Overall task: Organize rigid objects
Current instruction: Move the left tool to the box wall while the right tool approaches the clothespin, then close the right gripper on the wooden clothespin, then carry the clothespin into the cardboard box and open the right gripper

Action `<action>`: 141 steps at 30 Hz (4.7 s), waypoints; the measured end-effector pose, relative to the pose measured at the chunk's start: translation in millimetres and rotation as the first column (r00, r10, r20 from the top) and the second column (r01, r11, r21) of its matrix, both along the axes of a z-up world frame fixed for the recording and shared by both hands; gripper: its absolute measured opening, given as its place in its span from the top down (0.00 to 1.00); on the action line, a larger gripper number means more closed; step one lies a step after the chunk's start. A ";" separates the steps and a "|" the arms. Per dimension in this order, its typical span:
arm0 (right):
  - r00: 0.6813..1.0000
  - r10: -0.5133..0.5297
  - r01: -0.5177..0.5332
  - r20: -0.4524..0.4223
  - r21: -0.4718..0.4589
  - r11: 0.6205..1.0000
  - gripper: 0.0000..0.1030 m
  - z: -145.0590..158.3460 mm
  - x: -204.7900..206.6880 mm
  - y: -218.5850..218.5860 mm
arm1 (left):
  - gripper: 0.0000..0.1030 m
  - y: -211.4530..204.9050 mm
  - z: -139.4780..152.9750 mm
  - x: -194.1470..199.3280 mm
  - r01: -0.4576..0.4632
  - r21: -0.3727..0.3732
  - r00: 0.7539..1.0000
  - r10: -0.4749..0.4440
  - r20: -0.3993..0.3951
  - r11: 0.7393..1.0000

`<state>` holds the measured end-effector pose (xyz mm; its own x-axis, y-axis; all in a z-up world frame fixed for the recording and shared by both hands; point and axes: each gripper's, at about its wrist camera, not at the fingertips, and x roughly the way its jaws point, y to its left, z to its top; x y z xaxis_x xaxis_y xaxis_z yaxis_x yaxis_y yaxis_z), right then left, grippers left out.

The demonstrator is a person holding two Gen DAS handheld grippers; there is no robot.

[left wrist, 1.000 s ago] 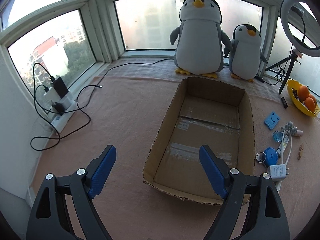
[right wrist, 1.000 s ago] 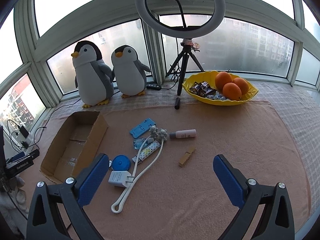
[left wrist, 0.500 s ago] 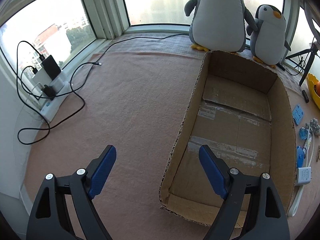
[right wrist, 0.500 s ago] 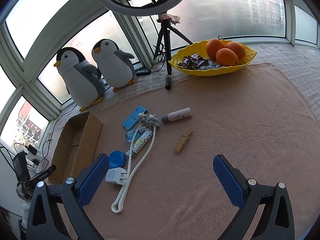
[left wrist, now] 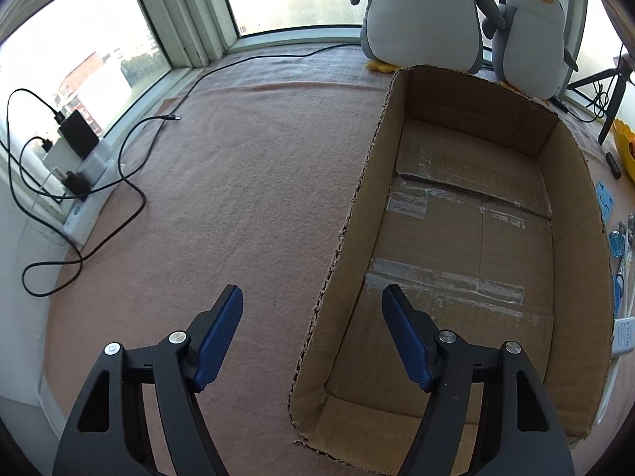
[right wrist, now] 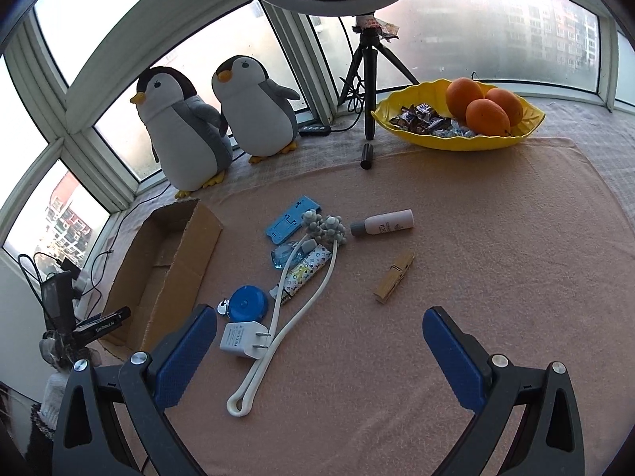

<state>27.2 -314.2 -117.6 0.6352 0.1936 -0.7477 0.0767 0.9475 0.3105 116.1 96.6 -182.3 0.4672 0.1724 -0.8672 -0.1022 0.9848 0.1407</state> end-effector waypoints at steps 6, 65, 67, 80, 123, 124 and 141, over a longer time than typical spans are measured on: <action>0.999 0.050 -0.050 0.007 -0.008 0.999 0.01 1.0 5.1 12.8 | 0.39 -0.1 -6.1 1.4 0.008 -0.008 1.000 -0.008 -0.020 1.000; 0.925 -0.108 0.047 -0.365 -0.173 0.984 0.84 -92.1 109.3 -38.8 | 0.66 -6.6 -11.3 0.0 0.028 -0.054 1.000 -0.027 0.006 0.998; 0.926 -0.107 0.050 -0.362 -0.163 0.985 0.88 -92.2 109.4 -40.0 | 0.66 -7.0 -11.3 0.1 0.027 -0.054 1.000 -0.027 0.006 0.998; 0.953 -0.056 0.025 -0.297 -0.108 0.994 0.89 -65.6 85.8 -20.0 | 0.66 -8.2 -11.5 0.6 0.028 -0.053 1.000 -0.028 0.008 0.998; 0.861 0.485 -0.493 -0.150 -0.016 0.870 0.83 -23.1 81.3 251.9 | 0.67 -7.7 -11.6 -0.3 0.029 -0.064 0.999 -0.028 0.016 0.998; 0.860 0.488 -0.495 -0.151 -0.013 0.869 0.73 -22.8 81.4 252.1 | 0.66 -7.8 -11.5 -0.1 0.029 -0.063 0.999 -0.028 0.016 0.998; 0.851 0.522 -0.520 -0.061 0.053 0.853 0.53 -11.2 63.8 227.7 | 0.66 -8.2 -11.9 -0.4 0.031 -0.059 0.999 -0.029 0.018 0.998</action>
